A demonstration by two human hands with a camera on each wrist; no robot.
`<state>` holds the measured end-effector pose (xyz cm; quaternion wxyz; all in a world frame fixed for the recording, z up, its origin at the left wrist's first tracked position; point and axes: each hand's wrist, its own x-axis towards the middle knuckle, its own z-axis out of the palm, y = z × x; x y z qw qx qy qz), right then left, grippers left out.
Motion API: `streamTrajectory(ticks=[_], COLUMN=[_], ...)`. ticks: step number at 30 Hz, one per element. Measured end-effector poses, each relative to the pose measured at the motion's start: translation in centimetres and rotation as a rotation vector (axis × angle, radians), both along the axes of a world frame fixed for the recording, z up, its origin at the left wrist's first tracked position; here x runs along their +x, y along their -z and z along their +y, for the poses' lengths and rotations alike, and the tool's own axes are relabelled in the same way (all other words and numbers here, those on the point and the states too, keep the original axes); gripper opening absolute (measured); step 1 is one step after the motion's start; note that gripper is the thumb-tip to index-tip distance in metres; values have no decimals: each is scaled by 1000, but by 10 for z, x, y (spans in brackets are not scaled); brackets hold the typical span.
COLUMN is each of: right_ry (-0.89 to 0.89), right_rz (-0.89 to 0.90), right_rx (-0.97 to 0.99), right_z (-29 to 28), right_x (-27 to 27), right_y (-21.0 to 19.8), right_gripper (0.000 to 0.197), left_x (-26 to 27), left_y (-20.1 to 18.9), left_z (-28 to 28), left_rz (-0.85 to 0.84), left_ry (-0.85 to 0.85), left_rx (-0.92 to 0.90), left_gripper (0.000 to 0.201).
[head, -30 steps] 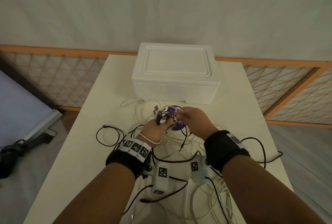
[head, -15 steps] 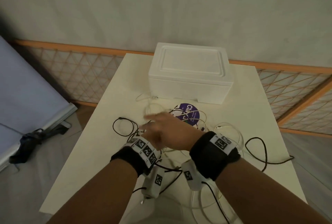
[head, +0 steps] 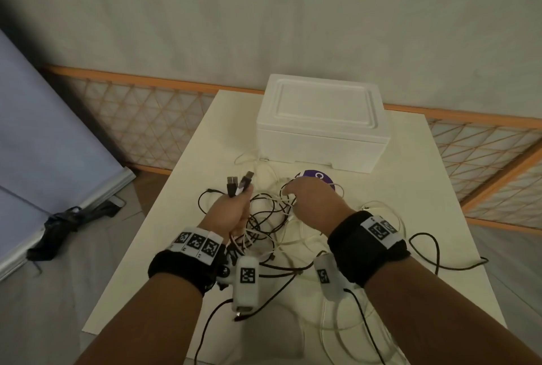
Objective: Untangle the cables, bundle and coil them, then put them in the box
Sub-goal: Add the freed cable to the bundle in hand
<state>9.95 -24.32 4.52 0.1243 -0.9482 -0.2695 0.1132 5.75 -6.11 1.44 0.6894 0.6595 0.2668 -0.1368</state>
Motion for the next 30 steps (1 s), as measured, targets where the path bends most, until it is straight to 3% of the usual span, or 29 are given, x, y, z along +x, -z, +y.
streamTrajectory(ticks=[6, 10, 14, 15, 18, 21, 23, 26, 29, 30], right_ry=[338, 579, 616, 617, 598, 594, 580, 484, 279, 252], right_rz=[226, 655, 826, 843, 878, 860, 809, 770, 528, 474], right_rx=[584, 1121, 1355, 1385, 1387, 1310, 1204, 957, 528, 466], right_z=[12, 10, 14, 16, 21, 24, 21, 17, 19, 21], right_x=[0, -4, -4, -4, -4, -3, -3, -3, -2, -3], right_y=[-10, -22, -27, -28, -28, -25, -21, -12, -2, 1], right_gripper=[20, 19, 23, 24, 27, 28, 26, 24, 15, 14], left_x=[3, -2, -3, -2, 2, 9, 13, 18, 17, 15], left_y=[-9, -4, -1, -1, -3, -1, 2, 5, 6, 5], left_z=[-1, -5, -10, -10, -17, -23, -16, -3, -1, -1], left_rz=[-98, -256, -394, -429, -508, -483, -440, -411, -407, -413], left_ry=[-20, 32, -19, -20, 58, 143, 27, -119, -115, -110], left_rx=[-57, -3, 64, 104, 92, 263, 292, 273, 304, 313], left_gripper=[52, 40, 10, 20, 47, 34, 18, 9, 12, 13])
